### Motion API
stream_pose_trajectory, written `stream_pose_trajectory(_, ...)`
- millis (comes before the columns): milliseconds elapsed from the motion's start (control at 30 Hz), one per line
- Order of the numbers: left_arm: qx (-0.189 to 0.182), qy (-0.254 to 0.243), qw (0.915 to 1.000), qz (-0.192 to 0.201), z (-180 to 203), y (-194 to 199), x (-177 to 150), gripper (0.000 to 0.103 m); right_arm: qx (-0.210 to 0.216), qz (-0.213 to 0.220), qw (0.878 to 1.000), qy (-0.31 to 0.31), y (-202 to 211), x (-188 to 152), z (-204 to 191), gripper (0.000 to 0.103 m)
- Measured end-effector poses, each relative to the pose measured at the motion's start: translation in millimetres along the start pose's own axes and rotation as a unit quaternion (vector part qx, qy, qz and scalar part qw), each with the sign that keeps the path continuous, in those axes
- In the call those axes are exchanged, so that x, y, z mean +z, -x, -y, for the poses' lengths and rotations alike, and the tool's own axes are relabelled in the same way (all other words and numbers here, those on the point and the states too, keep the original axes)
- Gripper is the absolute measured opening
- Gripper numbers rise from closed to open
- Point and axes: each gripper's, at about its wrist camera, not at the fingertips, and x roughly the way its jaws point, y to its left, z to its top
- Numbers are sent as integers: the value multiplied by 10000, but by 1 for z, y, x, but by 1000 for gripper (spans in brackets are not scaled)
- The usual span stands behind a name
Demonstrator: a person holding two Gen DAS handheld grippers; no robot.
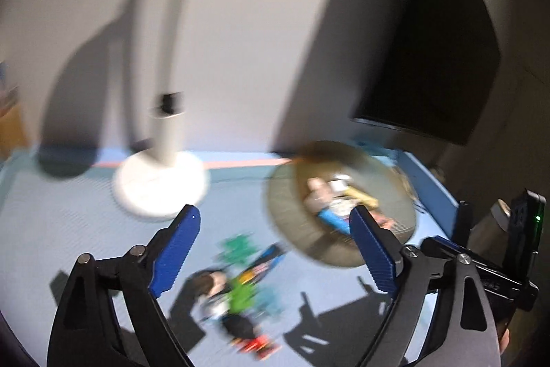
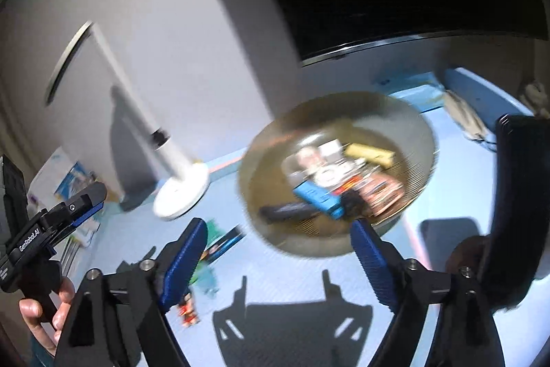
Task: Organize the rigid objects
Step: 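Move both open tools back toward the figurines on the table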
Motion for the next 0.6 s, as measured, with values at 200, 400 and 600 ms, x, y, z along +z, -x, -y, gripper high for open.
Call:
stream_pose_trajectory(200,808,891,9927,-129,-90,34,-53,95,94,-408,9985,364,-22,-51,-48,85)
stream_pose_trajectory(400,1272,966,9869,-216,-133,42,-88,94,-323,-587,9938,890,-50,-90,-77,85)
stream_pose_trajectory(600,1406,618,9878,-262,-132,29,-113,95,-567,-716,9892,1148,-67,-112,-85,85)
